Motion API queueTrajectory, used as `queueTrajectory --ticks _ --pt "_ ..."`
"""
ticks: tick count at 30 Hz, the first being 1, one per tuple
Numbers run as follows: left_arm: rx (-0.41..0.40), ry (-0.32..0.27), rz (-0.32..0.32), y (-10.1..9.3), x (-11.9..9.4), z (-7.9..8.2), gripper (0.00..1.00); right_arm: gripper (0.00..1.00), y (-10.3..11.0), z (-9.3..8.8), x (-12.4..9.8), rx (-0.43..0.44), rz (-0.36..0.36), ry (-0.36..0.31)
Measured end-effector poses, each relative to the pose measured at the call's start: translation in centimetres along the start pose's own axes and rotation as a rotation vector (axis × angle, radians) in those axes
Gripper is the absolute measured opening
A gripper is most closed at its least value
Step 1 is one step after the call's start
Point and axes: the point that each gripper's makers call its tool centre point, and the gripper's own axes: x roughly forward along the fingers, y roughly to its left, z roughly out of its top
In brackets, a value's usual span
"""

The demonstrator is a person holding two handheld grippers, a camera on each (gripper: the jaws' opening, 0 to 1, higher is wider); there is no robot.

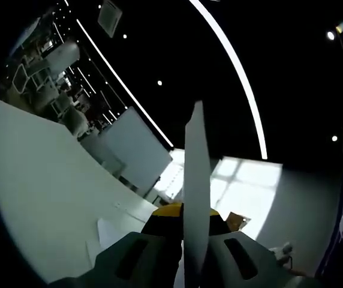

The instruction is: Organize the stack of printing papers by aligning and flattening the scattered papers on the table

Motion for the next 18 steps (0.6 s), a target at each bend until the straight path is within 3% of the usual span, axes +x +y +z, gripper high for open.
queueTrajectory --ticks 10,18 --pt "0.000 0.000 0.003 0.1 0.0 0.0 0.06 0.00 -0.4 0.4 -0.3 0.010 -0.011 -0.021" --pt "-0.001 0.001 0.007 0.2 0.0 0.0 0.06 0.00 -0.6 2.0 -1.0 0.050 -0.008 -0.090"
